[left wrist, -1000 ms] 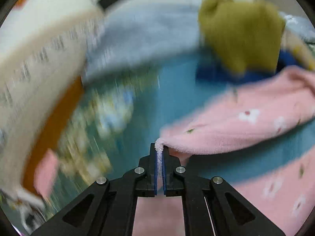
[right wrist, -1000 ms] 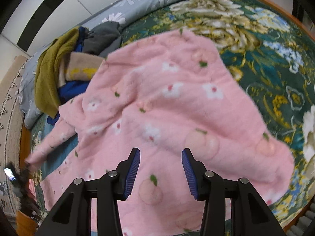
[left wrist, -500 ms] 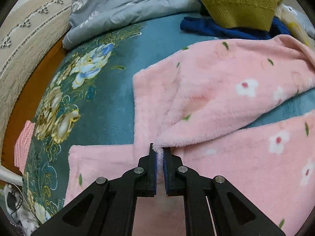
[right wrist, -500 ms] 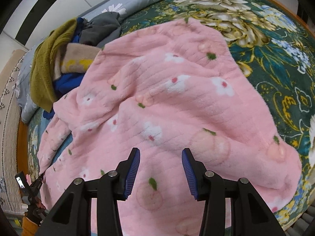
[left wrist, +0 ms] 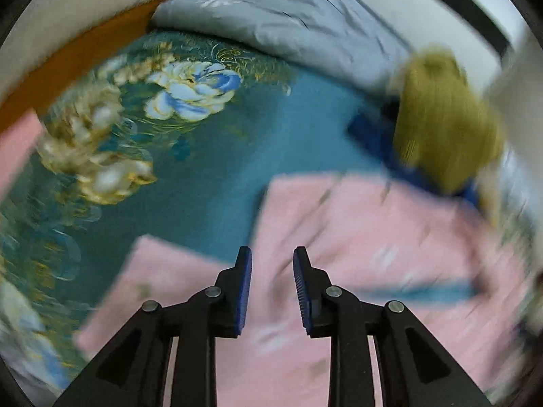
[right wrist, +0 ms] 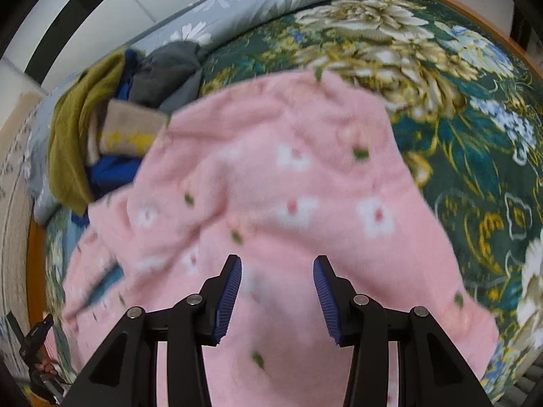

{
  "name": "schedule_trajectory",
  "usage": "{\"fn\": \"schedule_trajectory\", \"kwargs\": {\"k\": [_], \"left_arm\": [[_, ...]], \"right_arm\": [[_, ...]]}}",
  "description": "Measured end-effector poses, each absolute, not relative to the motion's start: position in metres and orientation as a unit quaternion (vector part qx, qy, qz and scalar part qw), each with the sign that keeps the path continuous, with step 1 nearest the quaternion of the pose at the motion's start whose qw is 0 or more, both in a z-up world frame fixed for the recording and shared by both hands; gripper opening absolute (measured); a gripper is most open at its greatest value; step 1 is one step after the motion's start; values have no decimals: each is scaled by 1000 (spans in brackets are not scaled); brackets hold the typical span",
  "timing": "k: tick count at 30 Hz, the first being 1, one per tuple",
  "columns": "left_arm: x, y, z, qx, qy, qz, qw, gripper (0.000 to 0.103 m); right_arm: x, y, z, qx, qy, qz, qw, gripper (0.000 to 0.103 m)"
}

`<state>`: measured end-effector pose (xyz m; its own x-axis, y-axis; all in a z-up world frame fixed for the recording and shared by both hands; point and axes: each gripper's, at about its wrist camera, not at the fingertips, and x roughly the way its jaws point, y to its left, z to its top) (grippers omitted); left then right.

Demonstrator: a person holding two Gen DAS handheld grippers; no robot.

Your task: Fold clothes

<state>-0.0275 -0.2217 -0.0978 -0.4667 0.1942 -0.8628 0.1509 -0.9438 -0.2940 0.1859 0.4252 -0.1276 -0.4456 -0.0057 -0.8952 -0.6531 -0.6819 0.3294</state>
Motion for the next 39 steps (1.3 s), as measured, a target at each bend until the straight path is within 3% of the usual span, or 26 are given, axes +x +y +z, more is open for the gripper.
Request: {"fn": "schedule_trajectory", "kwargs": {"k": [5, 13, 20, 21, 23, 30, 34, 39], "left_arm": [[-92, -195, -122, -529, -352, 771, 42, 40], [-150, -175, -199, -576, -487, 654, -66, 44], [-161, -163, -210, -599, -472, 636, -119, 43], [-161, -161, -209, -603, -465, 637, -123, 37], [-160, -158, -207, -610, -450, 639, -131, 9], [-156, -147, -200, -632, -399, 646, -158, 1], [-154, -142, -165, -613, -356, 701, -80, 0], [-112, -168, -73, -435, -367, 815, 109, 0]], "right_arm": [[150, 418, -116, -471, 349, 788, 190, 48], [113, 411, -119, -485, 329, 787, 192, 48], [91, 432, -118, -470, 354, 778, 219, 48], [89, 434, -119, -469, 360, 776, 219, 48], [87, 435, -124, -468, 371, 771, 221, 48], [89, 438, -128, -469, 375, 768, 224, 48], [98, 446, -121, -458, 383, 768, 230, 48], [112, 453, -109, -441, 388, 776, 230, 48]]}}
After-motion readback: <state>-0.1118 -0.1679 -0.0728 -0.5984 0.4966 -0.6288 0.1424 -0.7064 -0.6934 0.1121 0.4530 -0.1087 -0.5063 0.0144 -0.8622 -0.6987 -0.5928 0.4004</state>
